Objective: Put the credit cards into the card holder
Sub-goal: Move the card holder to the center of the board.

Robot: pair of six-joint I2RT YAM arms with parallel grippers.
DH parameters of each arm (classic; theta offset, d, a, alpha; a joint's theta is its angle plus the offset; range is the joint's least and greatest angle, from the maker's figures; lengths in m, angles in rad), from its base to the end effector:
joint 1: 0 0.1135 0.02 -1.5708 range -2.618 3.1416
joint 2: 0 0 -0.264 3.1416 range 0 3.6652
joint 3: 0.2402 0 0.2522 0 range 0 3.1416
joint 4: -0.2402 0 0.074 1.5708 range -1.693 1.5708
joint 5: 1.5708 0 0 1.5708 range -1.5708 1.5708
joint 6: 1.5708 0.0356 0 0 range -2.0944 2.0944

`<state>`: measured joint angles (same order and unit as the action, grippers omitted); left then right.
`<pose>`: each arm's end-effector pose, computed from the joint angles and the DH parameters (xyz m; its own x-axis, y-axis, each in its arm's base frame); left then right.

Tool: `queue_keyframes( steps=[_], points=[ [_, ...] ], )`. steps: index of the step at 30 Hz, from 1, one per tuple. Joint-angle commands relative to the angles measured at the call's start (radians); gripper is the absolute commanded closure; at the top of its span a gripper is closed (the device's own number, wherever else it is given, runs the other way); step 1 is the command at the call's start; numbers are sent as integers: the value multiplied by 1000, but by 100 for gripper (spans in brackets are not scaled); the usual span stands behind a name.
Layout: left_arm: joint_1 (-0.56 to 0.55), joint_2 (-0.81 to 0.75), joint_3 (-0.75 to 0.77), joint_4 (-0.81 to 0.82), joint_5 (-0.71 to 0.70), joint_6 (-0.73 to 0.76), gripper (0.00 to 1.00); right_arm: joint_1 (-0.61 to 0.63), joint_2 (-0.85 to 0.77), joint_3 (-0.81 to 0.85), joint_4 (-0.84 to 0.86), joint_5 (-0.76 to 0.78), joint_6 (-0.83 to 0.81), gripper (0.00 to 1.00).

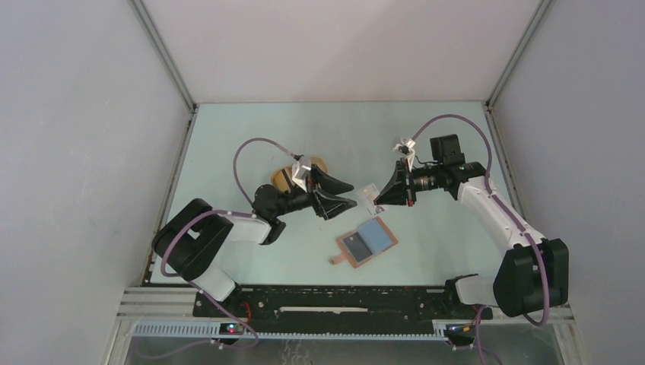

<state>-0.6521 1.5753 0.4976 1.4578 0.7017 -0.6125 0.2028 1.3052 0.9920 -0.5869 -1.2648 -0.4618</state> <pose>0.2117 -0.1906 0.2277 -0.2991 -0.3241 -0.8975 0.9386 0.0696 -0.3379 0.2428 0.0846 0.2835 -0.4013 -0.2195 -0.8893 -0.9159 0.0870 0.3918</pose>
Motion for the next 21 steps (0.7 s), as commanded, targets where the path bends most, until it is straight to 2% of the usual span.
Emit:
queue_keyframes(
  steps=[1, 9, 12, 21],
  points=[
    [-8, 22, 32, 56, 3, -12, 36, -5, 16, 45, -2, -28, -5, 100],
    [-21, 24, 36, 56, -20, -28, 44, -5, 64, 81, -74, -38, -53, 100],
    [-25, 30, 40, 56, -24, -34, 51, -5, 85, 95, -98, -38, -68, 100],
    [-29, 44, 50, 55, -27, -39, 65, -4, 91, 95, -104, -41, -75, 100]
  ],
)
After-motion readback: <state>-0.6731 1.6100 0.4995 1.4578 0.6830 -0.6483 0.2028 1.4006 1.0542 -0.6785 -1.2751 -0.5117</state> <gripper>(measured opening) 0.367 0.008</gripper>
